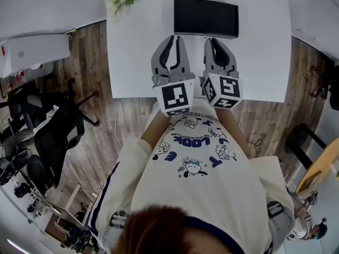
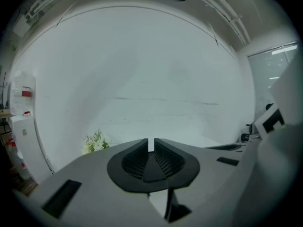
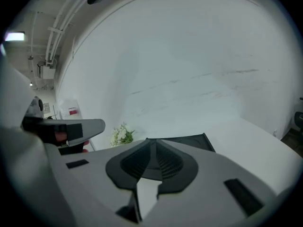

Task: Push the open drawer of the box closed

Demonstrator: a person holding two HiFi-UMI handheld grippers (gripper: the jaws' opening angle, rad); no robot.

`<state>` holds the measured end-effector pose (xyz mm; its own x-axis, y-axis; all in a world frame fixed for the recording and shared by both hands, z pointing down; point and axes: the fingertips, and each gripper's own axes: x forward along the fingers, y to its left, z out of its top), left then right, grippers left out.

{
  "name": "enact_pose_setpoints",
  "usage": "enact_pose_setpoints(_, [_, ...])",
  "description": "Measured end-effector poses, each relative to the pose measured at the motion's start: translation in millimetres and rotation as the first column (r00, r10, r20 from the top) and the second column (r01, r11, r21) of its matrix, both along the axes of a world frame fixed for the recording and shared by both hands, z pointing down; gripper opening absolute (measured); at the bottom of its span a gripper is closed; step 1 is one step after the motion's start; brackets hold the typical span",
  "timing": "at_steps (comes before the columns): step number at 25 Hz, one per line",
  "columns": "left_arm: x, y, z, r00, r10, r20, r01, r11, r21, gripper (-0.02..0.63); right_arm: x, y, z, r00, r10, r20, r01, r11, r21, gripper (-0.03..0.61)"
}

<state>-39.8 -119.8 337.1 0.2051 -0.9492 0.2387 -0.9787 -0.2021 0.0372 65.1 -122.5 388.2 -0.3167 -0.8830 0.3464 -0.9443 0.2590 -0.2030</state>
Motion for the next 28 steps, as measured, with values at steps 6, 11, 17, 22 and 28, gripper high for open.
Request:
enact_pose_setpoints(6, [-1,5,-19,1.000,-0.003,0.008,0.002,0.998,0.056,0.049,-1,3,-23,1.000,-0.002,-0.011,0.003,0.998,0.069,0.049])
enact_pose_setpoints(11, [-4,10,-28,1.000,-0.007,0.011,0.006,0.997,0.083,0.048,-4,6,-38,1.000,-0.009,-0.016,0.010,0.993,0.115,0.046])
enact_pose_setpoints(17, [-4,13,-32,1.000,-0.011,0.011,0.010,0.996,0.092,0.048,-4,10,-49,1.000,-0.012,-0.015,0.014,0.989,0.145,0.046])
enact_pose_setpoints(22, [-3,14,-34,1.000,-0.007,0.014,0.005,0.995,0.098,0.048,-4,10,-55,1.000,-0.007,-0.010,0.008,0.987,0.158,0.046])
enact_pose_setpoints(28, [3,15,-36,1.000,0.013,0.015,-0.014,0.995,0.102,0.048,-2,10,-52,1.000,-0.002,-0.005,0.003,0.988,0.152,0.046])
